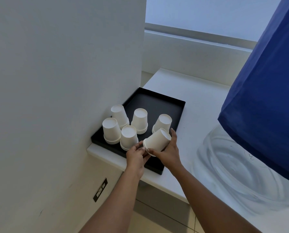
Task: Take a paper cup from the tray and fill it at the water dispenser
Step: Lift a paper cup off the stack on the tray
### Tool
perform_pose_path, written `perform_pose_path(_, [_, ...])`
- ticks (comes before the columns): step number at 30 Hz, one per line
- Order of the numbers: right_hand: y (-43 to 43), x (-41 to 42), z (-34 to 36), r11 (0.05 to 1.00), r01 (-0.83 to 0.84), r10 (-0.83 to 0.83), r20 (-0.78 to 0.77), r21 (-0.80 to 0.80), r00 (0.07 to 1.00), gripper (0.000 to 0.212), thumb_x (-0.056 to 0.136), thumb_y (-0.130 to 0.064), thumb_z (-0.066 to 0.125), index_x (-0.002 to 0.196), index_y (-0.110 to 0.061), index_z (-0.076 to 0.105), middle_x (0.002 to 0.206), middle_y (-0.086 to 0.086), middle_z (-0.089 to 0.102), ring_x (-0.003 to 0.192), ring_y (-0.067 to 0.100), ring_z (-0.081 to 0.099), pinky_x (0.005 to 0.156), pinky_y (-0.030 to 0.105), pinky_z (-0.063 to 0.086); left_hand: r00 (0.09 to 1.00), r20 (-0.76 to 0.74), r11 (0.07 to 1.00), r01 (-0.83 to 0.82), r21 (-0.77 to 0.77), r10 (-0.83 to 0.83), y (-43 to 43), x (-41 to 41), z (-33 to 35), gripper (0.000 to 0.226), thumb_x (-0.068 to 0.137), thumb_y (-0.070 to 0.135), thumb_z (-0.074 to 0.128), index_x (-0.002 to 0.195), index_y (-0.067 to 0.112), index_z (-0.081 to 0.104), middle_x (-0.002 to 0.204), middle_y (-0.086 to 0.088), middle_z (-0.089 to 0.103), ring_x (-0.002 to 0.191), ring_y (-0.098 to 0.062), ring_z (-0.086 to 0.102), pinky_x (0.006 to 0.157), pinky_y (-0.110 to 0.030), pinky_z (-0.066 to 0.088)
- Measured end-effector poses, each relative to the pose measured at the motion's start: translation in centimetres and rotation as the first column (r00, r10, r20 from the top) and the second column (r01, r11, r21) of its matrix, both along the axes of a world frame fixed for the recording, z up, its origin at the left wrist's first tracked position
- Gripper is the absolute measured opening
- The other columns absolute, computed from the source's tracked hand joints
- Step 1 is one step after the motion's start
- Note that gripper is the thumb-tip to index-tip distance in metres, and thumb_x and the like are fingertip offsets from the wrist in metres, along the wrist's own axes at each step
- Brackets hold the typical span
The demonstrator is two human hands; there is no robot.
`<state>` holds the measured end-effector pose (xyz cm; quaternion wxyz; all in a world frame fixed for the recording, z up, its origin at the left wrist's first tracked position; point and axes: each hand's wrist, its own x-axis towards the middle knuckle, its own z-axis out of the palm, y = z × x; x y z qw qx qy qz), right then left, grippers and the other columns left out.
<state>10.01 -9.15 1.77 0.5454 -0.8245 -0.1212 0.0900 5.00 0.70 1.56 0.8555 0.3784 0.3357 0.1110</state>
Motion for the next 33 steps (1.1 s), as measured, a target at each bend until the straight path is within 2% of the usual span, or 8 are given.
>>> perform_pose_path(3, [-0.1,-0.5,-0.4,0.999,0.013,-0.010,-0.079,0.042,0.997,0.121,0.058,-0.023,0.086,0.144,-0.031,0.002,0.144,0.002,0.039,0.125,0.023,0.047,0.101,0.036,0.042,0.999,-0.011,0.997,-0.033,-0.067,0.033,0.0,0.0,0.1,0.032,0.091,-0.012,0.039,0.121,-0.008,0.046,0.078,-0.011,0.055,0.057,-0.013,0.044,0.049,-0.020,0.058])
perform_pose_path(7, [-0.1,-0.9,-0.7,0.992,0.005,0.018,-0.178,0.124,0.984,0.117,0.063,-0.017,0.083,0.144,-0.033,0.001,0.123,-0.005,0.049,0.122,0.022,0.049,0.103,0.041,0.042,0.999,-0.028,0.997,-0.023,-0.073,0.021,0.1,-0.1,0.1,0.032,0.090,-0.013,0.039,0.120,-0.008,0.047,0.083,-0.012,0.057,0.057,-0.012,0.048,0.049,-0.021,0.058])
perform_pose_path(9, [-0.1,-0.9,-1.0,0.991,-0.004,0.031,-0.195,0.137,0.980,0.114,0.063,-0.016,0.083,0.143,-0.035,0.004,0.122,-0.004,0.051,0.120,0.022,0.049,0.104,0.045,0.043,0.999,-0.035,0.998,-0.006,-0.057,0.004,0.2,-0.1,0.2,0.032,0.089,-0.013,0.040,0.120,-0.009,0.048,0.081,-0.013,0.057,0.062,-0.014,0.049,0.049,-0.020,0.058])
perform_pose_path(14, [-0.3,-0.8,-1.1,0.992,-0.044,0.062,-0.156,0.119,0.986,0.108,0.063,-0.014,0.083,0.141,-0.031,0.011,0.131,0.000,0.047,0.119,0.021,0.048,0.099,0.042,0.047,0.998,-0.059,0.999,0.032,-0.012,-0.033,0.2,-0.4,0.3,0.031,0.087,-0.015,0.042,0.117,-0.011,0.051,0.076,-0.013,0.058,0.064,-0.017,0.053,0.047,-0.019,0.056])
perform_pose_path(19, [-0.4,-0.5,-0.8,0.994,-0.073,0.082,-0.103,0.083,0.991,0.099,0.065,-0.014,0.082,0.139,-0.025,0.017,0.121,-0.004,0.045,0.111,0.018,0.047,0.085,0.030,0.044,0.997,-0.063,0.999,0.047,0.026,-0.045,0.0,-0.3,0.4,0.030,0.085,-0.014,0.048,0.114,-0.010,0.055,0.077,-0.012,0.061,0.067,-0.018,0.058,0.051,-0.020,0.057])
perform_pose_path(25, [-0.3,-0.3,-0.5,0.993,-0.023,0.033,-0.084,0.112,0.996,0.091,0.066,-0.016,0.081,0.137,-0.024,0.024,0.118,-0.006,0.047,0.110,0.018,0.048,0.092,0.038,0.048,0.996,-0.094,0.997,0.020,0.079,-0.012,-0.1,-0.3,0.1,0.024,0.082,-0.012,0.055,0.106,-0.011,0.058,0.077,-0.013,0.063,0.071,-0.022,0.062,0.051,-0.020,0.058])
perform_pose_path(30, [-0.6,0.2,-0.2,0.988,-0.002,0.017,-0.096,0.155,0.995,0.082,0.067,-0.014,0.080,0.132,-0.022,0.030,0.117,-0.005,0.050,0.112,0.021,0.050,0.097,0.044,0.048,0.978,-0.202,0.985,-0.014,0.171,0.049,-0.2,0.2,-0.7,0.026,0.084,-0.012,0.051,0.109,-0.007,0.057,0.103,-0.018,0.058,0.092,-0.030,0.058,0.079,-0.035,0.052])
perform_pose_path(33, [-0.7,0.4,-0.2,0.976,0.028,0.001,-0.132,0.218,0.991,0.080,0.068,-0.012,0.080,0.132,-0.022,0.032,0.119,-0.004,0.052,0.115,0.022,0.051,0.096,0.043,0.048,0.962,-0.258,0.976,-0.037,0.213,0.092,-0.5,1.0,-1.2,0.028,0.085,-0.010,0.050,0.111,-0.004,0.055,0.112,-0.018,0.056,0.093,-0.029,0.055,0.083,-0.036,0.050])
